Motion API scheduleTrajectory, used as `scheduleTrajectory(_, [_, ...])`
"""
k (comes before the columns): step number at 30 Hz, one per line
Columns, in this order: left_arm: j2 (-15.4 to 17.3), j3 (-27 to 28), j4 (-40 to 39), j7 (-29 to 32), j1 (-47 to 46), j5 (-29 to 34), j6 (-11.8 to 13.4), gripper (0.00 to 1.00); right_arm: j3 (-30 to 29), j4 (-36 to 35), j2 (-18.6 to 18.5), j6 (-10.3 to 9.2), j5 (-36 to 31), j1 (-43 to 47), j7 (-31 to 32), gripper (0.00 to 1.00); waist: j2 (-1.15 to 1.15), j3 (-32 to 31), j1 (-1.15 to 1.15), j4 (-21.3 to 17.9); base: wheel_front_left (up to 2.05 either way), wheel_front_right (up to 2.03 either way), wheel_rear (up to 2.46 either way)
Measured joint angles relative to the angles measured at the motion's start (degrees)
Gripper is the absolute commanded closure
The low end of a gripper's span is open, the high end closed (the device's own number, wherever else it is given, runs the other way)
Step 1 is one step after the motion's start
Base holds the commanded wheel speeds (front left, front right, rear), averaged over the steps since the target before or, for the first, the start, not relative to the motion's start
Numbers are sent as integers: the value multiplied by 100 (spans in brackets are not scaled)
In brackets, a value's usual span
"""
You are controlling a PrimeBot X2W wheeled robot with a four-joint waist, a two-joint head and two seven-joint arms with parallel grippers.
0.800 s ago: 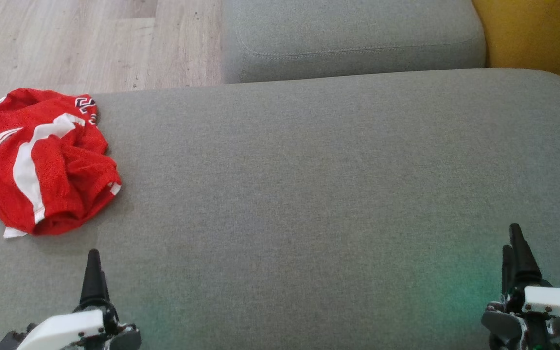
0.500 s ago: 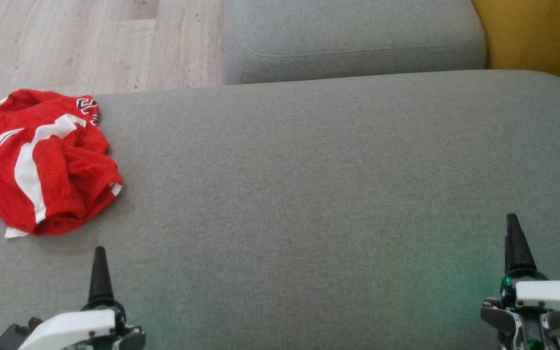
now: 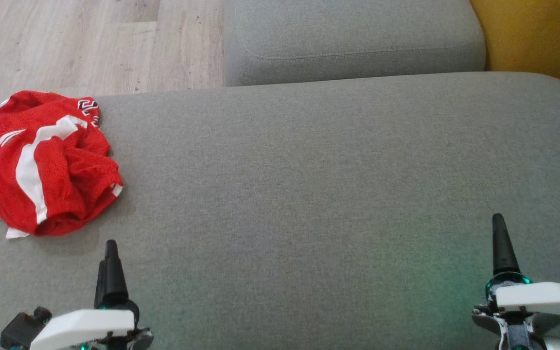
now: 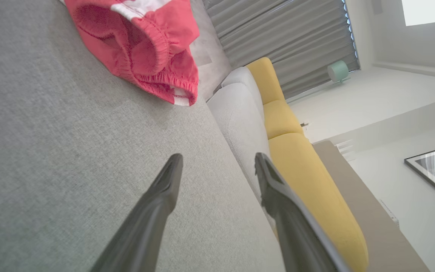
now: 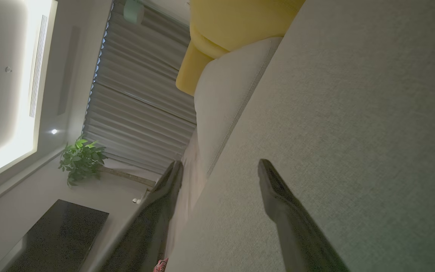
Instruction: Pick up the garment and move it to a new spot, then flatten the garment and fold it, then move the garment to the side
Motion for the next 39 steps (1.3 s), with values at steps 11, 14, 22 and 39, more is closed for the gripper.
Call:
scheduleTrajectory(11, [0,-174,-90,-177,92,1067,0,0,157,-122,0,0,-975,91,-177,0,0,-9,1,28,0,0,0])
scheduleTrajectory(14, [1,-187,-90,-229,142,1355,0,0,232,-146,0,1,-1241,91,-227,0,0,-13,1,38,0,0,0])
scheduleTrajectory(22, [2,-305,-73,-380,219,2090,49,0,289,-203,-1,1,-1925,93,-380,0,0,-25,1,66,0,0,0])
scheduleTrajectory(39, [5,-381,-3,-650,254,3292,231,0,434,-157,-2,1,-3217,105,-646,0,0,-52,0,119,0,0,0])
